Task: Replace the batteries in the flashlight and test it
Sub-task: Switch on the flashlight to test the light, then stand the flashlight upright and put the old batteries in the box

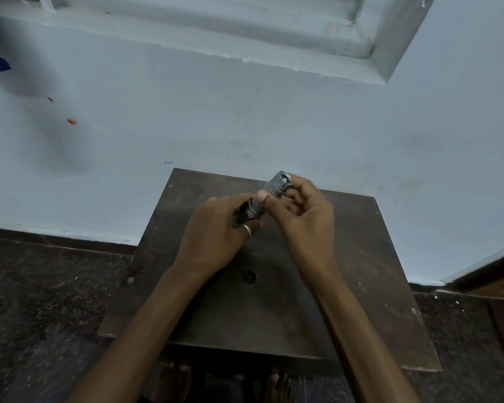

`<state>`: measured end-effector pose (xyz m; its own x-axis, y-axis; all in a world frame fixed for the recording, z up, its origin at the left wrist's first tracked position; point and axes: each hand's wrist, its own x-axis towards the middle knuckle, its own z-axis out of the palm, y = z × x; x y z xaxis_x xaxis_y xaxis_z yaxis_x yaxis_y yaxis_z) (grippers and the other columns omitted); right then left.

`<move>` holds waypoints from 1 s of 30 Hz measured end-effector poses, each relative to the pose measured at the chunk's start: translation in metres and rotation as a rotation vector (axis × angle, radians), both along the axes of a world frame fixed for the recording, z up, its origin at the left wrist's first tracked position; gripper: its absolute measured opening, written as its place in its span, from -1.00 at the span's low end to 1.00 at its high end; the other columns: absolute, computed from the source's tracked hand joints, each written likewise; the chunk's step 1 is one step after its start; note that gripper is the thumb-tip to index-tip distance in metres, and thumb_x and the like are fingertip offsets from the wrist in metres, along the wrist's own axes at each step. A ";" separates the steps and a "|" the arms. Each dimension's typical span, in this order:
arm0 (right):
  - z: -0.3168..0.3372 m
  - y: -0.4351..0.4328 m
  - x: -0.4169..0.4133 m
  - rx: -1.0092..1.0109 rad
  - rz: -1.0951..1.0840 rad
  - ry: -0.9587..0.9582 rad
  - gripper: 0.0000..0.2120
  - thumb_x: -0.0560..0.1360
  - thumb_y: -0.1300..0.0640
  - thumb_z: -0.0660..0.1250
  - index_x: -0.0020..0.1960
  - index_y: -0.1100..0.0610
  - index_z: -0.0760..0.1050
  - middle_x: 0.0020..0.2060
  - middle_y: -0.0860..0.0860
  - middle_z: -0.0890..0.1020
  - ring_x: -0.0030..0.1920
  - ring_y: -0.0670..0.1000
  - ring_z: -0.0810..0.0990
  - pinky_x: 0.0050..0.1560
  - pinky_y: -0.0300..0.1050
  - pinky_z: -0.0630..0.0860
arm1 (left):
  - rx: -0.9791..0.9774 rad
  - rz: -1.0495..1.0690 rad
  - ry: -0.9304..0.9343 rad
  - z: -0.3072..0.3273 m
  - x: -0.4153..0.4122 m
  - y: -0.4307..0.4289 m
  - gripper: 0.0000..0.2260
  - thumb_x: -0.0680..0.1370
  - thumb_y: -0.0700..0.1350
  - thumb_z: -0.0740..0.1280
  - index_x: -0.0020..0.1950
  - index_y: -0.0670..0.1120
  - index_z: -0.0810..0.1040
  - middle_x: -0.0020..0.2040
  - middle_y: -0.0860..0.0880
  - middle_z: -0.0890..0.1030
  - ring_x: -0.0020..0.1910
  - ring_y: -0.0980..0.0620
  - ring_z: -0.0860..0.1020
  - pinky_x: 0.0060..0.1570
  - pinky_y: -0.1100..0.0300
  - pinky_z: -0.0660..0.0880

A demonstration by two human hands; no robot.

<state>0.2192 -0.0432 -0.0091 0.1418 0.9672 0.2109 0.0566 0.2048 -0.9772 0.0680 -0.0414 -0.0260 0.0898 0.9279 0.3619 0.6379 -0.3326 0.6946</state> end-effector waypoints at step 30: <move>-0.030 0.128 -0.132 -0.150 0.160 -0.634 -0.78 0.54 0.09 0.39 0.14 0.17 0.55 0.00 0.08 0.69 0.03 0.10 0.63 -0.06 -0.10 0.47 | -0.105 0.303 -0.054 -0.033 -0.094 0.103 -0.84 0.49 -0.12 0.31 0.06 -0.03 0.53 -0.16 -0.02 0.67 -0.16 -0.08 0.61 -0.15 -0.01 0.55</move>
<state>0.0870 0.0850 -0.0387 -0.1124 0.9913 0.0681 0.6094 0.1229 -0.7833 -0.0256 0.0614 -0.0585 -0.2125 0.9422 0.2591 0.6584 -0.0579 0.7504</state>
